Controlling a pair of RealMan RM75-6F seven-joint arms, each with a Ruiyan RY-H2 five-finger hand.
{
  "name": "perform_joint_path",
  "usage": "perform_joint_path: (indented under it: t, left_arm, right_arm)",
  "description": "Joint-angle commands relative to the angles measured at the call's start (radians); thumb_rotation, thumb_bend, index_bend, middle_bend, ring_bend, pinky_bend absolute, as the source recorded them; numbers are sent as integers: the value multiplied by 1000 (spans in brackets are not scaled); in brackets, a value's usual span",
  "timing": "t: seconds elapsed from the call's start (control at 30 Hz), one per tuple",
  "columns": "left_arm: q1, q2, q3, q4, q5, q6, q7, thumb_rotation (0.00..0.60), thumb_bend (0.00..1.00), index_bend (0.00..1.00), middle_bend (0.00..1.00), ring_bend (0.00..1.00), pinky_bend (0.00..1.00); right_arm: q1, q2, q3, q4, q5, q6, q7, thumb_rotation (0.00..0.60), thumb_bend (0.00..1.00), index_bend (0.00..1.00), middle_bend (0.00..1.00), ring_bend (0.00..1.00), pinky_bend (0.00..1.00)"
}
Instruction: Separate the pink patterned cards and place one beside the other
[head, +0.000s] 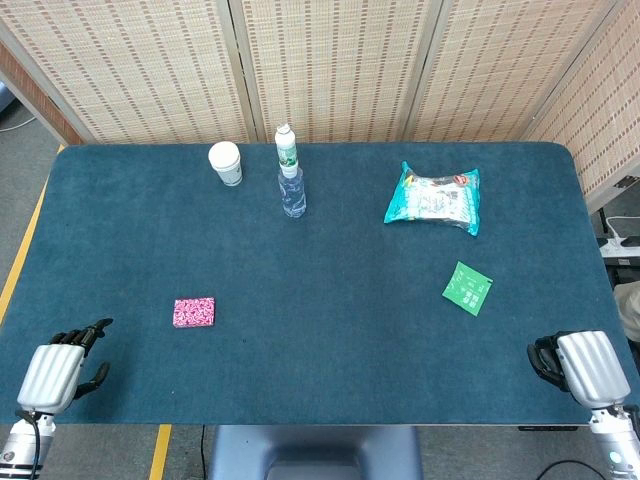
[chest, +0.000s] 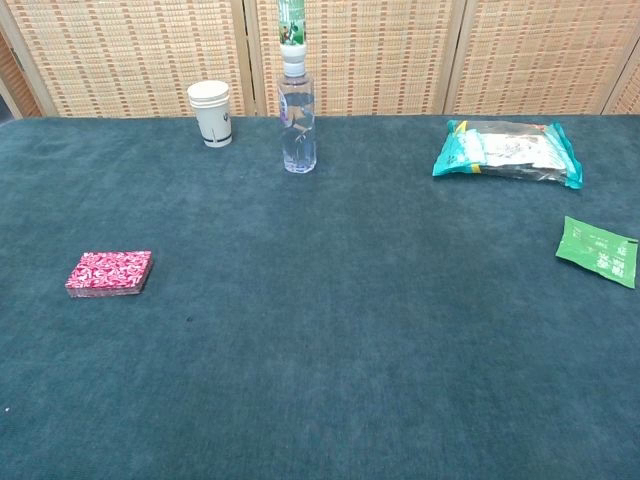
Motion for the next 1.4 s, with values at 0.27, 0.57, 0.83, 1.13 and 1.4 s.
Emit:
perform_joint_path:
  t: [0.27,0.57,0.83,1.13,1.4]
  left_arm:
    - [3,6,0,0,-3,2,-10,600,348,193,344,376,418]
    - [-9,9,4,5,-5,-26,-9,600,346,149,343,376,419]
    - [-4,2,12,6,13,-11,39,600,344,129,358,387,419]
    - [-21,-83,-33,66,7,20,99,600,345,129,594,611,586]
    - [-70,-143,-54,121,31,-3,184,600,354,165,945,968,975]
  right_arm:
    - [-11,-10,-1,7,-9,22,-21,600,432,1000,917,852,970]
    - [-28,-10,28,0,39,45,-84,600,650,1000,916,865,976]
    - [-83,44,62,-83,111,118,-40,600,720,1000,925,885,990]
    - [-66,30,45,-62,74,78,-71,600,718,1000,925,885,989]
    - [-59,19,37,-46,50,67,-75,600,718,1000,925,883,985]
